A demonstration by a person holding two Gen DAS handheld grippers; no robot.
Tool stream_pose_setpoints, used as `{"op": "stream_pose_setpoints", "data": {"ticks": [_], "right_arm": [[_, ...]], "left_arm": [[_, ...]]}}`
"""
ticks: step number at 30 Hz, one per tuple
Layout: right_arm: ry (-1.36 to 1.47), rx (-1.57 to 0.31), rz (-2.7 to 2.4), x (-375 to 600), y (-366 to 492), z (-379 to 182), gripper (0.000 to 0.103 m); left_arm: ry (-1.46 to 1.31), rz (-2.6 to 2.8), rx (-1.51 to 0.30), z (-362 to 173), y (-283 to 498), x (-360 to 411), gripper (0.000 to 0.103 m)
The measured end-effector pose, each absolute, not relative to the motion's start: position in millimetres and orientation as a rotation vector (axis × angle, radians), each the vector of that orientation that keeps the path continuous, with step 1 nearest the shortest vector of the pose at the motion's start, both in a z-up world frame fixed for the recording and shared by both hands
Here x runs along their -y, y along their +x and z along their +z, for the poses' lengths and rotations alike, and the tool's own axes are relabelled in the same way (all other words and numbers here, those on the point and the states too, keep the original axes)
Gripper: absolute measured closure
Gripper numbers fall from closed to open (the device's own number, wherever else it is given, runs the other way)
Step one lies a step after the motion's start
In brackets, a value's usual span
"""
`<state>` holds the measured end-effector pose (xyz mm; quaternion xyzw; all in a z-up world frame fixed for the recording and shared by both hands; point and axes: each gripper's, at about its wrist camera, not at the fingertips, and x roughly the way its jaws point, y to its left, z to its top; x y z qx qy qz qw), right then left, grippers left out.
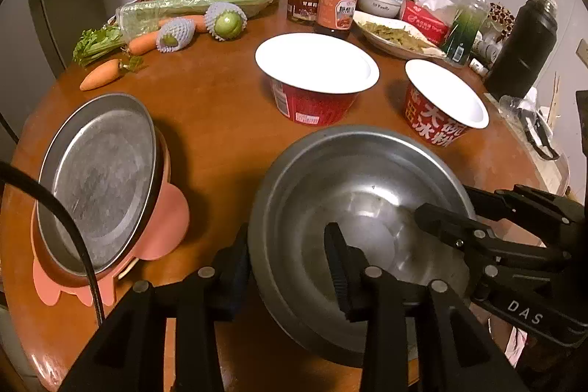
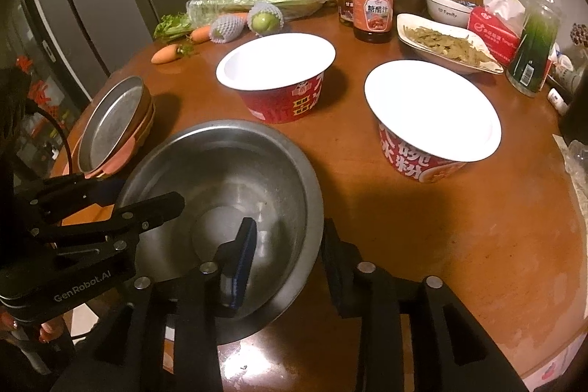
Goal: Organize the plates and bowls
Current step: 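Lift the steel bowl off the table with the left tool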
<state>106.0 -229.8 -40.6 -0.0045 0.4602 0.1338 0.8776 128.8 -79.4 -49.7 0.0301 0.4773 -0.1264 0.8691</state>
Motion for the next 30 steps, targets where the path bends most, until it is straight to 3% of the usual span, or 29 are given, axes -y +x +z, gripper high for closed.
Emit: {"op": "stream_pose_setpoints", "data": {"ticks": [10, 30], "right_arm": [[-0.001, -0.923, 0.243, 236.7, 104.9, -33.1, 0.064], [0.014, -0.872, 0.259, 236.8, 118.0, -8.6, 0.063]], "left_arm": [[0.058, -0.245, -0.955, -39.6, 127.3, 71.9, 0.056], [0.074, -0.225, -0.904, -9.3, 143.4, 72.6, 0.054]]}}
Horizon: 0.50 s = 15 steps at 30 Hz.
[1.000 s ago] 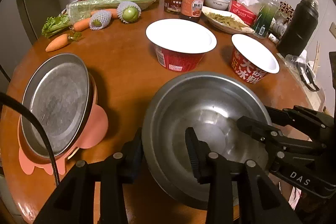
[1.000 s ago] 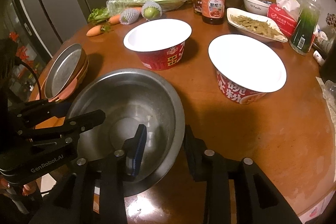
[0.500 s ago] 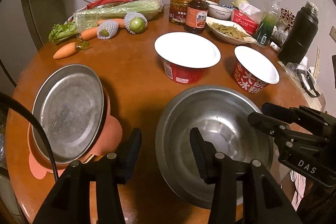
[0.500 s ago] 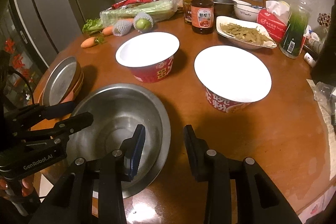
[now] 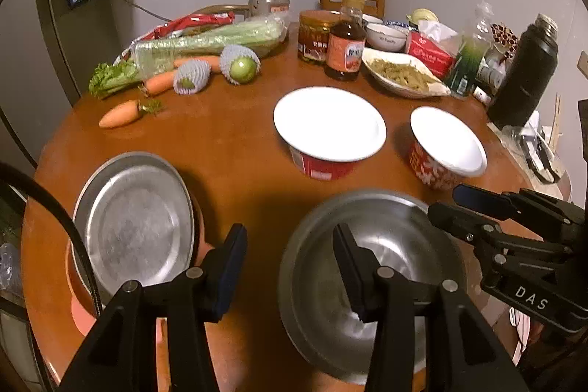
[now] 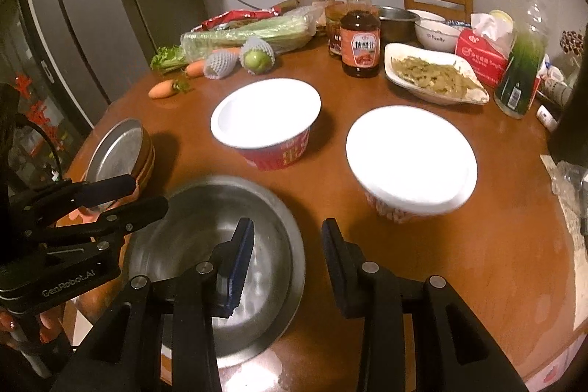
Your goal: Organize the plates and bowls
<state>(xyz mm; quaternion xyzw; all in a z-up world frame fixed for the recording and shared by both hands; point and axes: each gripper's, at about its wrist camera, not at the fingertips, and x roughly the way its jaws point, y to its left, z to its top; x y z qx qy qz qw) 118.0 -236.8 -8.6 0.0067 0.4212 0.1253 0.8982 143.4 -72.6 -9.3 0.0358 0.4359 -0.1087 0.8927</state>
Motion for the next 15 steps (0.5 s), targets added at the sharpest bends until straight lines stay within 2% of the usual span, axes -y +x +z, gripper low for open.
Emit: {"op": "stream_pose_setpoints", "data": {"ticks": [15], "right_arm": [[0.000, -0.805, 0.287, 236.8, 151.0, 21.4, 0.063]], "left_arm": [[0.042, -0.189, -0.876, 9.1, 170.8, 72.1, 0.054]]}}
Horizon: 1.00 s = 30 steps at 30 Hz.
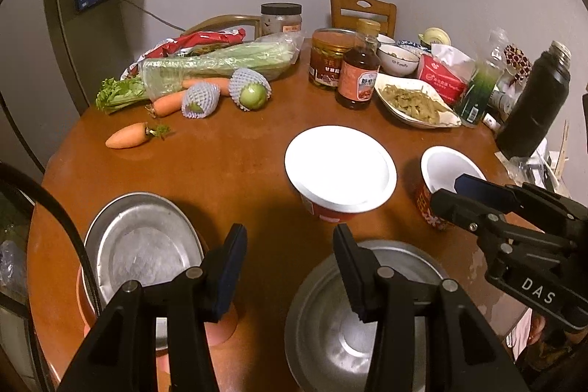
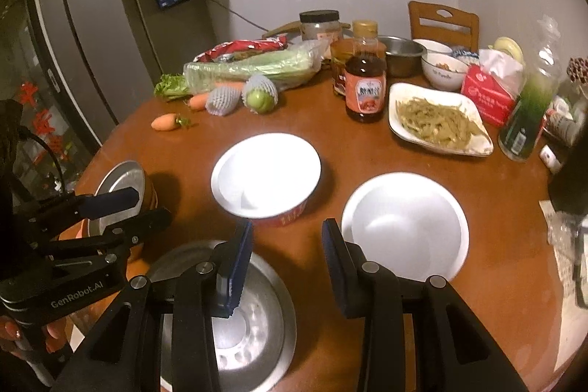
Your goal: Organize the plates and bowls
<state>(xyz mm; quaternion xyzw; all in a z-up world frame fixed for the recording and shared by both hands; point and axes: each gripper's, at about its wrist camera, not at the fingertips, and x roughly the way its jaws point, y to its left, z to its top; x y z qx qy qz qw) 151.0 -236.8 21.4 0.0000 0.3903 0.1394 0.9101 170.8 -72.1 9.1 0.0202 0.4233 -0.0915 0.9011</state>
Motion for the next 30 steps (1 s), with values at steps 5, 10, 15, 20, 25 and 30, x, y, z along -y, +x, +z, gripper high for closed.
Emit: {"op": "stream_pose_setpoints", "data": {"ticks": [5, 10, 15, 20, 25, 30], "right_arm": [[-0.018, -0.810, 0.291, 233.2, 172.5, 22.6, 0.063], [-0.021, -0.839, 0.285, 230.1, 193.0, 15.1, 0.063], [-0.041, -0.853, 0.287, 227.1, 207.8, 6.6, 0.063], [-0.050, -0.873, 0.282, 226.3, 218.8, -0.5, 0.063], [-0.071, -0.886, 0.276, 223.3, 228.8, -6.1, 0.063], [-0.091, -0.910, 0.269, 223.2, 237.8, -13.6, 0.064]], "left_arm": [[0.006, -0.188, -0.893, 7.8, 187.4, 72.2, 0.054], [-0.003, -0.181, -0.900, 6.1, 204.4, 75.0, 0.054], [0.004, -0.159, -0.918, 0.4, 221.4, 78.3, 0.054], [0.006, -0.166, -0.942, -8.5, 233.8, 82.1, 0.054], [0.006, -0.157, -0.970, -18.3, 243.2, 84.6, 0.054], [-0.002, -0.158, -0.988, -25.5, 249.9, 84.9, 0.055]]}}
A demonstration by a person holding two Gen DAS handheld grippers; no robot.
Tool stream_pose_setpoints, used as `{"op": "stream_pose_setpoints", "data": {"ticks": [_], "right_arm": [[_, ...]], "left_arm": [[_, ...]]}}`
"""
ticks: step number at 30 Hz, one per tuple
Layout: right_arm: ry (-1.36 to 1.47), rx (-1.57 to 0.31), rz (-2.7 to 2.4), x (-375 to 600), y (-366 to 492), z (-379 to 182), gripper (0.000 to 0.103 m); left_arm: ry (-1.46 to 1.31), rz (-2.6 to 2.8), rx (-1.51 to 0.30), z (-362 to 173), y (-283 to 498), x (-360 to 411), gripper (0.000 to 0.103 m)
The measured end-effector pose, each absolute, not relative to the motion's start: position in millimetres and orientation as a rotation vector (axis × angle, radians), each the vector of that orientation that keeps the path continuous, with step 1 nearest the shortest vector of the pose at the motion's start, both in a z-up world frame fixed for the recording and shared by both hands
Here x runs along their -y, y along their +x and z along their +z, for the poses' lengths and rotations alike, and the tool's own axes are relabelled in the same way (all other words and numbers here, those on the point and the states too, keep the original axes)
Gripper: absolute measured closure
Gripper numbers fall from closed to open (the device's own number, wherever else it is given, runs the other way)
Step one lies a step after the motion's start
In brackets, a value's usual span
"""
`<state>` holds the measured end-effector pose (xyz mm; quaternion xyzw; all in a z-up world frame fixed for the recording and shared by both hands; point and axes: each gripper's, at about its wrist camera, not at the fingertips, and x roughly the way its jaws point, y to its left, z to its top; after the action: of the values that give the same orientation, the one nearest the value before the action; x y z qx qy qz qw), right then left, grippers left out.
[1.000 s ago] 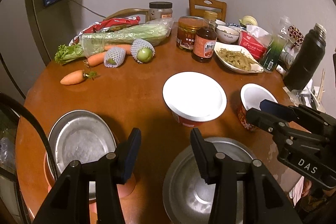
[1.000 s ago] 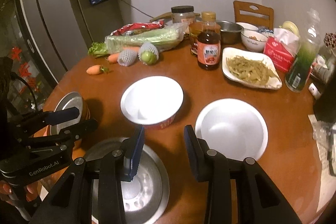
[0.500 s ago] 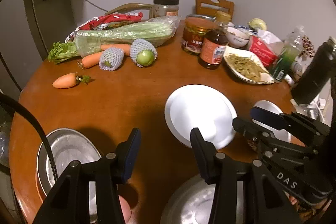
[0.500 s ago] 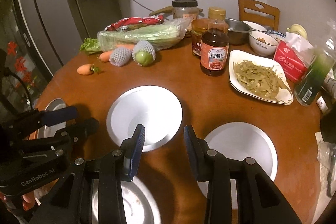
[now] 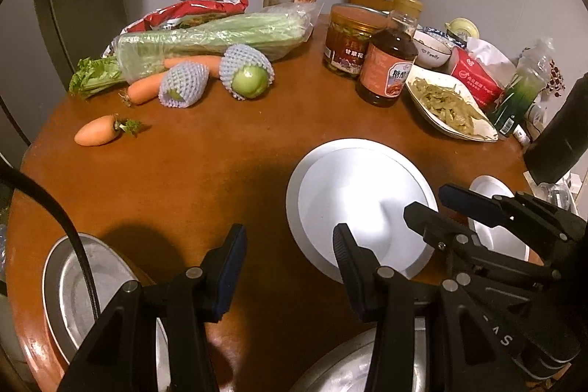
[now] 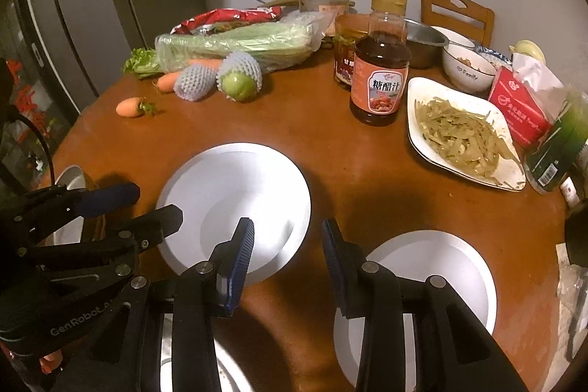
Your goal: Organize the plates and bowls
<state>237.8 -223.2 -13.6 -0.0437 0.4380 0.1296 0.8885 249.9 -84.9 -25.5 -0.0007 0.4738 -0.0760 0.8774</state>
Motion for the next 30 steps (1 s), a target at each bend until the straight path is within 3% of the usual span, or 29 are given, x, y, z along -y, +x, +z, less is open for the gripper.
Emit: {"op": "stream_pose_setpoints", "data": {"ticks": [5, 9, 30], "right_arm": [[-0.098, -0.915, 0.285, 221.6, 242.7, -18.4, 0.073], [-0.104, -0.915, 0.298, 218.8, 243.6, -19.7, 0.078], [-0.078, -0.802, 0.356, 202.7, 191.3, 25.3, 0.079]], "left_arm": [[-0.023, -0.182, -1.014, -32.4, 252.4, 85.1, 0.058], [-0.032, -0.212, -1.016, -33.9, 250.2, 88.2, 0.070], [-0.015, -0.202, -0.890, 15.7, 193.6, 70.2, 0.070]]}}
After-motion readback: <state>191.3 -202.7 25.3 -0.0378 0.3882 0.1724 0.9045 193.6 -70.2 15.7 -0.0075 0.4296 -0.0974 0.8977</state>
